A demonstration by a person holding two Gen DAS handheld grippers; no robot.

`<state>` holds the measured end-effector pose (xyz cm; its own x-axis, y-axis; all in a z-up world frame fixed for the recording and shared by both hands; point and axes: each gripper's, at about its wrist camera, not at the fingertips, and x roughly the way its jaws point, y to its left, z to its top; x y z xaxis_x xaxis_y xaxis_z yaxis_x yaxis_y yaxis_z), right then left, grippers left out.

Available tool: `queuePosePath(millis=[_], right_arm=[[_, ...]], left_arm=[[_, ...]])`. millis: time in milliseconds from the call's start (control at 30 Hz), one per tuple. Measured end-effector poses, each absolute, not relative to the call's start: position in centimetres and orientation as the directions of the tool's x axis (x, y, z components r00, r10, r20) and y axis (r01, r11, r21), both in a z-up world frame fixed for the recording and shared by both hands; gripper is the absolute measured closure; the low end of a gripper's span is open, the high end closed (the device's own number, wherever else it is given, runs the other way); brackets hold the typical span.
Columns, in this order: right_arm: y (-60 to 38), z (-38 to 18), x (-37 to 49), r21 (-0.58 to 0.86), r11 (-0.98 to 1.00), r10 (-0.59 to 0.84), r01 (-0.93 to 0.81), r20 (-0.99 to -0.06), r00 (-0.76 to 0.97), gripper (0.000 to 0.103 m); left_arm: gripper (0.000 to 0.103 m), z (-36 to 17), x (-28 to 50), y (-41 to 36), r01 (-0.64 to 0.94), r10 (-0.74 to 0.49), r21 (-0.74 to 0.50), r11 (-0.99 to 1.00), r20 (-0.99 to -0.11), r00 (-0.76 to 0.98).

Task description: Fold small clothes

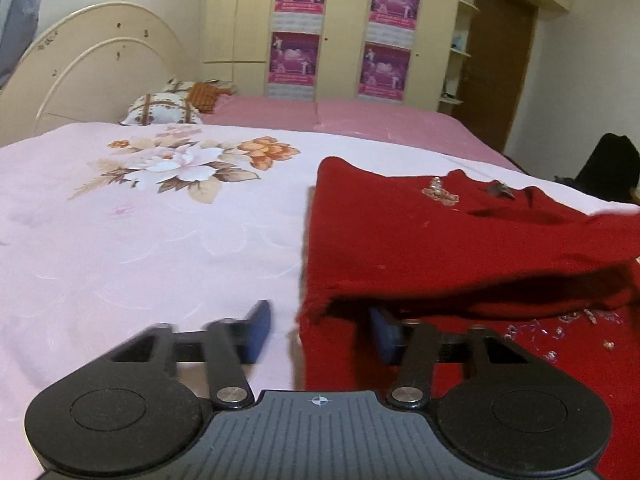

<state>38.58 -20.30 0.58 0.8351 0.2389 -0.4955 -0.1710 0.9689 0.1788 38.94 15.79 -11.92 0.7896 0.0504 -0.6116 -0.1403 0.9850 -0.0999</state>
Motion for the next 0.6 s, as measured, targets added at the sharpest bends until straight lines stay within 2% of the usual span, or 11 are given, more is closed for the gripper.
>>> queuePosePath(millis=[33,100,233,267,400,500,600], right_arm=[[-20.9,-0.2,39.4,0.178,0.974,0.217,-0.142,-0.533,0.818,0.098],[-21.9,-1.9,40.6,0.189,0.976,0.203,-0.110,-0.594,0.778,0.098],[-22.0,-3.0,40.2,0.195,0.974,0.211,-0.113,-0.613,0.761,0.098],[-21.9,-2.9,40.0,0.200,0.973,0.215,-0.114,-0.611,0.762,0.098],[-21.8,-2.0,38.6,0.224,0.965,0.245,-0.137,-0.579,0.778,0.098],[-21.8,-1.5,38.5,0.206,0.967,0.242,-0.150,-0.563,0.790,0.098],[-21.8,-2.9,39.5,0.161,0.979,0.198,-0.124,-0.619,0.760,0.098]], left_arm=[[0.063,-11.9,39.0,15.9,-0.143,0.050,-0.105,0.984,-0.610,0.791],[0.075,-11.7,39.0,15.9,-0.145,0.048,-0.112,0.983,-0.607,0.793],[0.085,-11.9,39.2,15.9,-0.141,0.043,-0.117,0.983,-0.603,0.796],[0.096,-11.9,39.1,16.0,-0.141,0.035,-0.130,0.981,-0.598,0.800],[0.097,-11.6,38.3,16.6,-0.152,0.032,-0.172,0.973,-0.556,0.830],[0.097,-12.0,38.6,16.5,-0.162,0.039,-0.157,0.974,-0.588,0.808],[0.096,-12.2,38.8,17.0,-0.168,0.026,-0.179,0.969,-0.604,0.796]])
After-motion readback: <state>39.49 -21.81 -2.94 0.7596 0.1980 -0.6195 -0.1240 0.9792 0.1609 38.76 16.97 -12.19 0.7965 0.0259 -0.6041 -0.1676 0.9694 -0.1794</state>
